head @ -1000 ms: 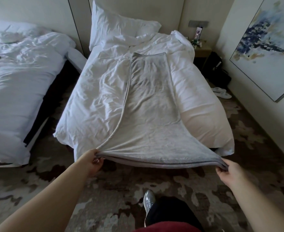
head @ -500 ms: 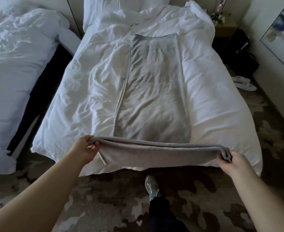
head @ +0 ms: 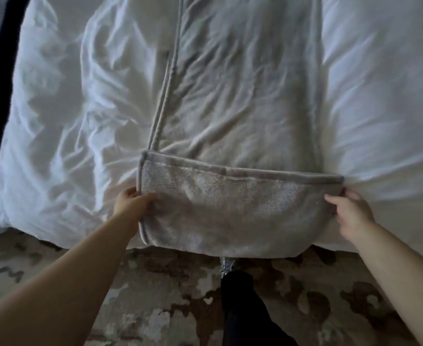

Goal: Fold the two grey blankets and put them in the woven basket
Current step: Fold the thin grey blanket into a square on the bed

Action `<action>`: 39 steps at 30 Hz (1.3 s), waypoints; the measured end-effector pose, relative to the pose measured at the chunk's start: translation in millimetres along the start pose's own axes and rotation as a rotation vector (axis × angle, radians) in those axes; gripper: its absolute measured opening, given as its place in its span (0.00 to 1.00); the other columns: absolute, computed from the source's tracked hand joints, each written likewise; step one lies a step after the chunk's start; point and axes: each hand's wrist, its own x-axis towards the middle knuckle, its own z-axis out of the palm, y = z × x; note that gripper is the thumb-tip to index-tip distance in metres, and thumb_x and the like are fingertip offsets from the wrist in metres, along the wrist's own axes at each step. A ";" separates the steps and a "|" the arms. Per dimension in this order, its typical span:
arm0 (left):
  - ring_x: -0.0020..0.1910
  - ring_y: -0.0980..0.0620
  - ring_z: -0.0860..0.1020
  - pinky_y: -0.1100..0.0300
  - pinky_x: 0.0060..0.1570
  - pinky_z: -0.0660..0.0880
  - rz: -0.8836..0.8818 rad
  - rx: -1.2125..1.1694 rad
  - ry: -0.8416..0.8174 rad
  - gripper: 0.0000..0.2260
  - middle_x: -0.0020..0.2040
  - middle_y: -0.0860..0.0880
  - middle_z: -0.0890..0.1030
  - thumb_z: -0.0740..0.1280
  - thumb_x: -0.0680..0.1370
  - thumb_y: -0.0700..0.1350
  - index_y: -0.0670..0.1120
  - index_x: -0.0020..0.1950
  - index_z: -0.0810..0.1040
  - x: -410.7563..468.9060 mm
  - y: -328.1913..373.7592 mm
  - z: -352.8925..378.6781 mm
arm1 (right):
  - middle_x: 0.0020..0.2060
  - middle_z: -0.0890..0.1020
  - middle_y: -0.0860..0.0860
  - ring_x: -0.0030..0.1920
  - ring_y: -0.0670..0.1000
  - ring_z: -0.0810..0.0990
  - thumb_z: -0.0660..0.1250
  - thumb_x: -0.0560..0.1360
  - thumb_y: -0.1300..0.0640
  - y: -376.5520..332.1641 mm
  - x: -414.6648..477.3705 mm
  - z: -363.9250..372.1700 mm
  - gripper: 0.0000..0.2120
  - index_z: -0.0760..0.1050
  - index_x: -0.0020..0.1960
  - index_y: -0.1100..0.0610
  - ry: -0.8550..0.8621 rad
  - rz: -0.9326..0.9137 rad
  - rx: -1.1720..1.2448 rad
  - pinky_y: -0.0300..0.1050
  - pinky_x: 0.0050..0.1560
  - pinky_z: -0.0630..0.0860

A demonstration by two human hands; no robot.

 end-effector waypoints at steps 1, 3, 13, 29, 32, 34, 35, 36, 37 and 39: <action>0.39 0.50 0.80 0.59 0.40 0.77 -0.004 0.039 0.006 0.20 0.45 0.47 0.83 0.77 0.67 0.47 0.45 0.56 0.80 1.6 -5.4 2.8 | 0.56 0.81 0.54 0.56 0.57 0.78 0.68 0.74 0.63 4.7 3.6 -0.4 0.17 0.76 0.62 0.58 0.002 -0.024 -0.058 0.49 0.52 0.73; 0.39 0.50 0.80 0.57 0.41 0.77 -0.022 0.100 -0.001 0.20 0.47 0.46 0.83 0.77 0.67 0.50 0.46 0.55 0.79 6.7 -17.2 3.4 | 0.56 0.81 0.54 0.53 0.56 0.79 0.69 0.74 0.62 11.1 8.8 -2.0 0.16 0.77 0.62 0.57 -0.029 -0.017 -0.077 0.47 0.46 0.74; 0.39 0.54 0.79 0.64 0.29 0.78 -0.075 0.372 -0.324 0.21 0.41 0.53 0.80 0.81 0.60 0.44 0.51 0.48 0.76 24.4 -82.1 -7.9 | 0.52 0.84 0.45 0.50 0.45 0.84 0.67 0.68 0.55 50.8 17.5 -12.3 0.18 0.77 0.58 0.49 -0.384 0.270 0.095 0.55 0.49 0.81; 0.37 0.45 0.77 0.55 0.37 0.76 -0.219 0.096 -0.162 0.05 0.39 0.43 0.79 0.70 0.70 0.40 0.46 0.42 0.76 20.3 -137.5 -16.8 | 0.39 0.81 0.55 0.44 0.57 0.78 0.68 0.64 0.69 129.2 -12.9 -24.1 0.09 0.81 0.38 0.58 -0.235 0.264 -0.381 0.49 0.46 0.74; 0.39 0.47 0.76 0.57 0.31 0.74 -0.239 0.025 -0.172 0.06 0.42 0.45 0.77 0.70 0.70 0.43 0.47 0.45 0.75 2.0 -137.1 -34.8 | 0.37 0.84 0.53 0.40 0.53 0.82 0.60 0.69 0.70 122.2 -38.8 -43.2 0.11 0.78 0.43 0.59 -0.168 0.236 -0.048 0.46 0.41 0.79; 0.33 0.48 0.76 0.62 0.26 0.70 -0.289 -0.057 -0.181 0.08 0.39 0.45 0.77 0.71 0.70 0.44 0.45 0.47 0.76 -14.3 -132.7 -48.5 | 0.37 0.85 0.52 0.37 0.51 0.84 0.60 0.72 0.68 113.8 -63.0 -53.7 0.11 0.77 0.48 0.58 -0.159 0.215 0.055 0.43 0.36 0.82; 0.29 0.48 0.76 0.63 0.23 0.69 -0.315 -0.112 -0.207 0.09 0.38 0.44 0.77 0.71 0.71 0.44 0.44 0.47 0.76 -23.8 -129.3 -55.4 | 0.39 0.85 0.52 0.38 0.51 0.84 0.60 0.74 0.67 109.5 -76.1 -58.7 0.10 0.77 0.50 0.58 -0.150 0.210 0.080 0.44 0.36 0.82; 0.27 0.49 0.77 0.64 0.20 0.70 -0.334 -0.176 -0.241 0.09 0.38 0.44 0.77 0.71 0.71 0.43 0.43 0.48 0.76 -34.4 -124.8 -62.4 | 0.41 0.85 0.53 0.39 0.52 0.84 0.60 0.75 0.65 104.8 -89.8 -63.2 0.10 0.77 0.52 0.57 -0.142 0.206 0.108 0.44 0.36 0.82; 0.28 0.49 0.78 0.63 0.20 0.72 -0.343 -0.252 -0.273 0.10 0.39 0.44 0.78 0.71 0.72 0.43 0.42 0.50 0.75 -46.7 -119.3 -69.2 | 0.43 0.84 0.53 0.42 0.52 0.83 0.60 0.77 0.64 100.1 -104.5 -67.9 0.09 0.77 0.53 0.57 -0.136 0.199 0.146 0.45 0.37 0.82; 0.37 0.48 0.78 0.58 0.27 0.77 -0.329 -0.401 -0.281 0.14 0.43 0.44 0.78 0.71 0.73 0.43 0.42 0.56 0.74 -71.0 -106.9 -82.5 | 0.48 0.83 0.53 0.47 0.52 0.82 0.62 0.78 0.62 89.5 -134.3 -75.5 0.09 0.76 0.57 0.56 -0.116 0.174 0.237 0.46 0.39 0.82</action>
